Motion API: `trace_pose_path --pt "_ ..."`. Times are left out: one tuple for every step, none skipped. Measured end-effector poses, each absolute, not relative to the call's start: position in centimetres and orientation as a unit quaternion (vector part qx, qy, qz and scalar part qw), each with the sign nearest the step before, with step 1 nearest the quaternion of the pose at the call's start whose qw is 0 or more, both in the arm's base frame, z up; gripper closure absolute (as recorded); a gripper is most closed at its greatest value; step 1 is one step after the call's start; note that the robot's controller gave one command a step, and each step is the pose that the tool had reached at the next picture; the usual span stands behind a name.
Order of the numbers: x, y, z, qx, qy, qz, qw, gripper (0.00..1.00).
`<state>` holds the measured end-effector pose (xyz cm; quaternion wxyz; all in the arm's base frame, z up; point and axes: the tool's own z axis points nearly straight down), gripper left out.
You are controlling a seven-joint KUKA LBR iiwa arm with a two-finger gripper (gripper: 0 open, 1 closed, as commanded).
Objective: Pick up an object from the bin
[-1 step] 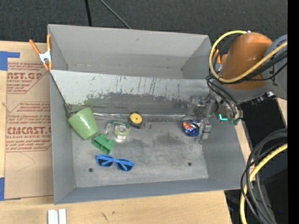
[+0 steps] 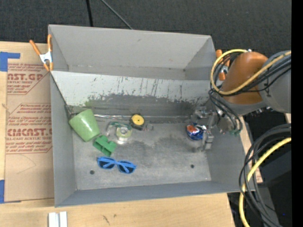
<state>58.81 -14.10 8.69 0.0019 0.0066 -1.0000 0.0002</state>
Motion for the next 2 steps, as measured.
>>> trace_pose_path --pt "59.3 -13.9 9.5 0.008 -1.0 0.001 -0.005 1.0" --pt "53.7 -13.9 8.6 -0.036 -0.999 -0.001 -0.013 1.0"
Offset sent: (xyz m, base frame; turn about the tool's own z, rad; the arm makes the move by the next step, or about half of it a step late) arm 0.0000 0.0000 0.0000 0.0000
